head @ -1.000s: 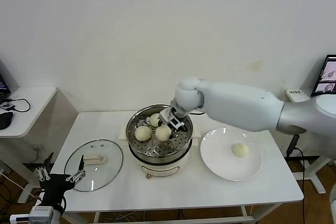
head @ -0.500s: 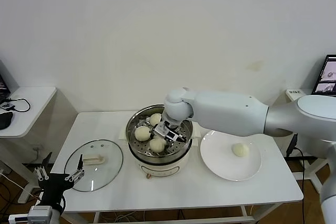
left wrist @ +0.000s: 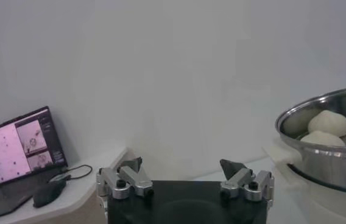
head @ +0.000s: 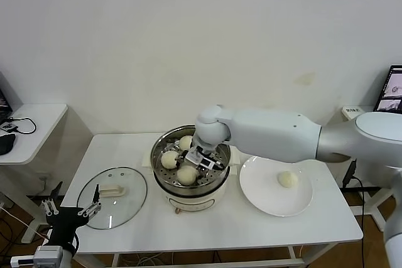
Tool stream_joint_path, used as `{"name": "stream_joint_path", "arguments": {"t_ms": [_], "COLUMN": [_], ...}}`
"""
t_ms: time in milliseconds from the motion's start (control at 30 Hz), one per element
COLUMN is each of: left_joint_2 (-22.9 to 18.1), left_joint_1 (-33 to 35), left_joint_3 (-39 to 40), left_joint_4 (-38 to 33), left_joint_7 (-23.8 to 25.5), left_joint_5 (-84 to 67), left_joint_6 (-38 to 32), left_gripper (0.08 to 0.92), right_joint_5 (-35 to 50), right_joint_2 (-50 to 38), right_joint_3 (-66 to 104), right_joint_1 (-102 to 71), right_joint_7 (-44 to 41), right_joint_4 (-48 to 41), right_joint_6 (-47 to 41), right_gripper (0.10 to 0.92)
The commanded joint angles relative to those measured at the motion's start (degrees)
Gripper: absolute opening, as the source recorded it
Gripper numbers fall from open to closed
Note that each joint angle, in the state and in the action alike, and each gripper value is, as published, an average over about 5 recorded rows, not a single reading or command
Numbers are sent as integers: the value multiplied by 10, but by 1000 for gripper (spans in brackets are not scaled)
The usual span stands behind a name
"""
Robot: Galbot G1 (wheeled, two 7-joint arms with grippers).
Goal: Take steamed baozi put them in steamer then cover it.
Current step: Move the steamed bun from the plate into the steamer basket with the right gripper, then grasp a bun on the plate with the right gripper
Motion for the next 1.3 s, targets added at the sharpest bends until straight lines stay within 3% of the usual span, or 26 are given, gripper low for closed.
{"name": "stream_joint_path", "arguments": {"t_ms": [33, 633, 933, 1300], "left_joint_2": [1, 20, 26, 27], "left_joint_1": [-1, -13, -15, -3], "left_joint_3": [1, 4, 16, 13], "left_joint_4": [0, 1, 1, -4], "left_joint_7": [0, 2, 3, 3], "left_joint_5": [0, -6, -5, -1], "left_joint_6": [0, 3, 4, 5], "left_gripper": [823, 823, 823, 823], "right_joint_5": [26, 70, -16, -100], "right_joint_2": [-28, -290, -398, -402], "right_joint_3": [16, 66, 125, 287], "right_joint_1": [20, 56, -60, -276], "right_joint_7": [1, -55, -69, -63], "right_joint_4": [12, 79, 66, -18], "right_joint_6": [-3, -214, -197, -169], "right_gripper": [818, 823, 823, 823]}}
